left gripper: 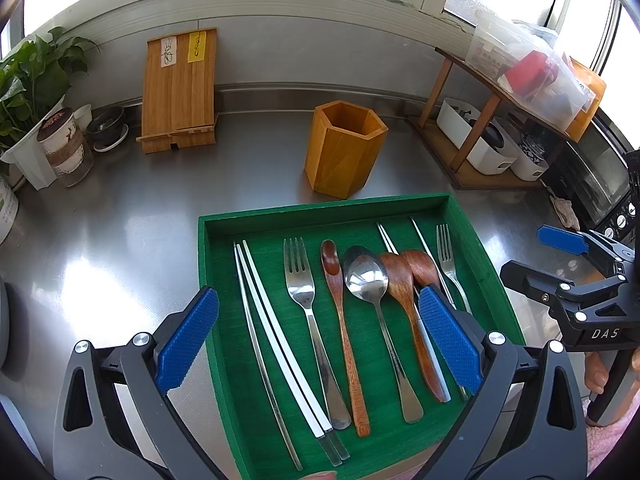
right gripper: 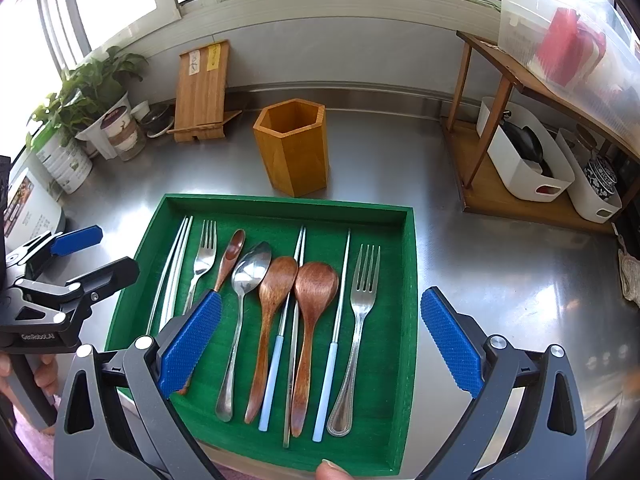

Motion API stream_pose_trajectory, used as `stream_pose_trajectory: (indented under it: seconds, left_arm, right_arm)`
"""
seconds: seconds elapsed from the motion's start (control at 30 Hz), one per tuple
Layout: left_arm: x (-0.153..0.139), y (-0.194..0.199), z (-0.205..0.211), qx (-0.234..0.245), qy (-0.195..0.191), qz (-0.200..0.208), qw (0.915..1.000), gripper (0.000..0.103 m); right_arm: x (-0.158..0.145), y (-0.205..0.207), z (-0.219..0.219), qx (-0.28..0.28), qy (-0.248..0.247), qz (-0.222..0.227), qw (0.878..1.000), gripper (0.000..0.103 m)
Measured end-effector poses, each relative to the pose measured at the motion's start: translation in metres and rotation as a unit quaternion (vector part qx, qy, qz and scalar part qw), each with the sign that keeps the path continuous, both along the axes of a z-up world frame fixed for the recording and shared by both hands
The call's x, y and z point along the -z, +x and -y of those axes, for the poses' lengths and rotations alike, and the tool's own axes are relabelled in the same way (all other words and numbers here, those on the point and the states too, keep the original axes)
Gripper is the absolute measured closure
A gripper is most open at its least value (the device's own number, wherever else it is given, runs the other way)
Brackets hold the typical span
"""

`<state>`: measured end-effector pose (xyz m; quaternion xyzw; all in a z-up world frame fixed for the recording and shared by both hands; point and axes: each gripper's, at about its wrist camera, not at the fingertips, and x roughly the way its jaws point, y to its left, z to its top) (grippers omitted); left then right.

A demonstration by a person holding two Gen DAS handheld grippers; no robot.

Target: Organize utensils

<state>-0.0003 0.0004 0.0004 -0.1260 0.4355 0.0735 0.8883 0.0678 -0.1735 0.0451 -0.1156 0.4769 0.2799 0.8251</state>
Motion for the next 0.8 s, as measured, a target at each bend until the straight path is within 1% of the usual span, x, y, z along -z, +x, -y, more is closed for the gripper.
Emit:
stream_pose_trajectory:
  seconds: [0.3,0.47,0.5,0.57,0.6,0.63,0.7,0.73,0.77,0.8]
  left_arm:
    - [0.001,0.001,0.001,0.003,-0.002,-0.001,1.0,0.008]
    - [0.003,0.002,-0.005,-0.014,-0.022,0.001,0.9997,0.008]
    - [0.005,0.002,-0.008,-0.019,-0.034,-0.007,0.9992,0.008]
    - [0.006,0.001,-0.011,-0.021,-0.062,-0.008,0.9978,0.008]
    - [0.005,0.001,-0.012,-0.021,-0.063,-0.006,0.9978,0.008]
    - [0.004,0.001,-0.011,-0.02,-0.056,-0.004,0.9982,0.008]
    - [0.003,0.002,-0.009,-0.016,-0.035,-0.01,0.9992,0.008]
    - [0.005,0.004,-0.009,-0.013,-0.03,-0.023,0.9992,0.009]
    - [0.008,0.007,-0.01,-0.013,-0.028,-0.039,0.9988,0.012]
    - [0.013,0.01,-0.01,-0.011,-0.028,-0.057,0.9979,0.015]
  right_arm:
    - [-0.001,0.003,0.003,-0.004,0.022,-0.02,1.0,0.003]
    - [-0.002,0.011,0.011,0.009,0.025,-0.028,0.999,0.004]
    - [-0.001,0.013,0.013,0.011,0.026,-0.03,0.999,0.004]
    - [0.0,0.017,0.017,0.014,0.023,-0.036,0.999,0.004]
    - [0.001,0.02,0.018,0.013,0.024,-0.04,0.999,0.004]
    - [0.003,0.023,0.019,0.01,0.026,-0.05,0.998,0.004]
    - [0.01,0.03,0.017,-0.001,0.021,-0.076,0.997,0.006]
    - [0.014,0.032,0.015,-0.006,0.011,-0.085,0.996,0.011]
    - [0.018,0.034,0.012,-0.013,-0.002,-0.092,0.996,0.018]
    - [0.023,0.035,0.01,-0.018,-0.015,-0.1,0.995,0.023]
